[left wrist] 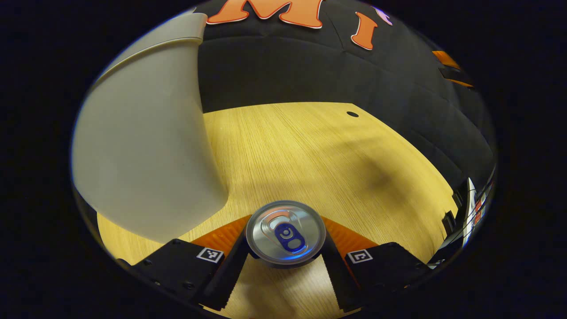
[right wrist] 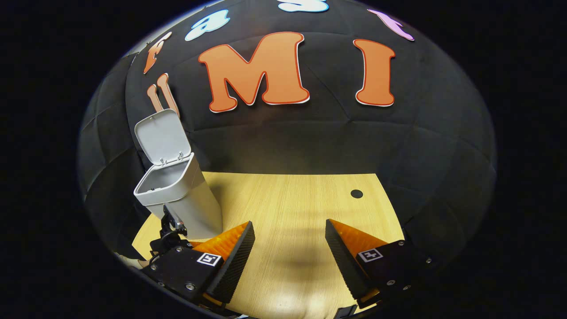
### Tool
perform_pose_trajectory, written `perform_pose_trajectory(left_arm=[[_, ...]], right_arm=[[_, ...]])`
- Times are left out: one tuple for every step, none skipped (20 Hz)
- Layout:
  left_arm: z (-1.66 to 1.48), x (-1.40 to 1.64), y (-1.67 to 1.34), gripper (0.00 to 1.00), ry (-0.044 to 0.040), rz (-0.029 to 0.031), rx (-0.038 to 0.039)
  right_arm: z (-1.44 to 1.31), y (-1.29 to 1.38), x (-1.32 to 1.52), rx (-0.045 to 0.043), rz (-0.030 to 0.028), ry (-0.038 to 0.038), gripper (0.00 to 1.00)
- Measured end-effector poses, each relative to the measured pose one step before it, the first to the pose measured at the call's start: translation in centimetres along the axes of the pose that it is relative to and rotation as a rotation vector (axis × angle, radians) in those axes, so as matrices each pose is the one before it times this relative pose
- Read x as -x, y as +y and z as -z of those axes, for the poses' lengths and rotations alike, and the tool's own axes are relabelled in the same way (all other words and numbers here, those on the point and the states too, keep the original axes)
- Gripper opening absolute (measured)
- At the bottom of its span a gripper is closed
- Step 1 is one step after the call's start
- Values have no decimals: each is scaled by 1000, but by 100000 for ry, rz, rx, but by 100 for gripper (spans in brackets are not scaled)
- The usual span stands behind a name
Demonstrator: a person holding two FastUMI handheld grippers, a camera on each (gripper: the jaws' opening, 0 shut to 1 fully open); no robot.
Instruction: Press the lid of the desktop garbage bin to open it, pick up the crumpled paper on the desktop and throw it into the bin, then pick up the pop can on the desktop and drop it into the bin, and finally close the garbage bin lid.
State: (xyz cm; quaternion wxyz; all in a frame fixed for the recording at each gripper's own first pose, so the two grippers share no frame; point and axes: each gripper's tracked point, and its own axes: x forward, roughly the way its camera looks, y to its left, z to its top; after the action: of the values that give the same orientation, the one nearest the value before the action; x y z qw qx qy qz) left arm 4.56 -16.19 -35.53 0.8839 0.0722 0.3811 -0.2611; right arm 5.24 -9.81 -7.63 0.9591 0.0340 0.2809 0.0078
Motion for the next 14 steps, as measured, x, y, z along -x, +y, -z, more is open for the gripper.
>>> perform_pose_trajectory(left_arm=[[-214,118,156,85,-420,-652,139],[27,228,-124,86,-107,309,-105],[-237,299,-38,85,-591,47,-310],[-206,595,-135,85,-593,84,-532],[-358,528,-57,85,-451,-238,-466],[-386,703,-152,85,-480,-398,-306],[-585,687,-217,85,-1154,380,58],[-665,812,-189,85,-1472,700,331],[-639,975,51,85,-1387,655,565],[-608,842,-180,85,-759,956,410],[-808,606,-161,85,-992,721,95],[-805,618,-141,85,-659,199,-490],[-803,750,-61,85,-1305,-441,-726],[-758,1093,-187,84,-1625,-284,-750]], right_arm=[[37,32,-28,52,48,90,96],[-24,-28,56,90,-42,0,96],[-74,94,-23,-38,-220,-162,96],[-36,138,29,-158,-417,-182,96],[-121,162,32,-211,-334,-193,96],[-57,153,25,-252,-485,-223,96],[-100,167,11,-88,-403,-247,96],[19,79,137,-11,-342,-285,96],[-95,166,-1,-42,-419,-222,96],[-90,163,46,-139,-379,-306,96],[-35,159,100,-248,-593,-257,96],[-120,159,98,-274,-484,-317,96],[-132,263,17,-252,-625,-524,96],[-127,239,40,92,-669,-535,96]])
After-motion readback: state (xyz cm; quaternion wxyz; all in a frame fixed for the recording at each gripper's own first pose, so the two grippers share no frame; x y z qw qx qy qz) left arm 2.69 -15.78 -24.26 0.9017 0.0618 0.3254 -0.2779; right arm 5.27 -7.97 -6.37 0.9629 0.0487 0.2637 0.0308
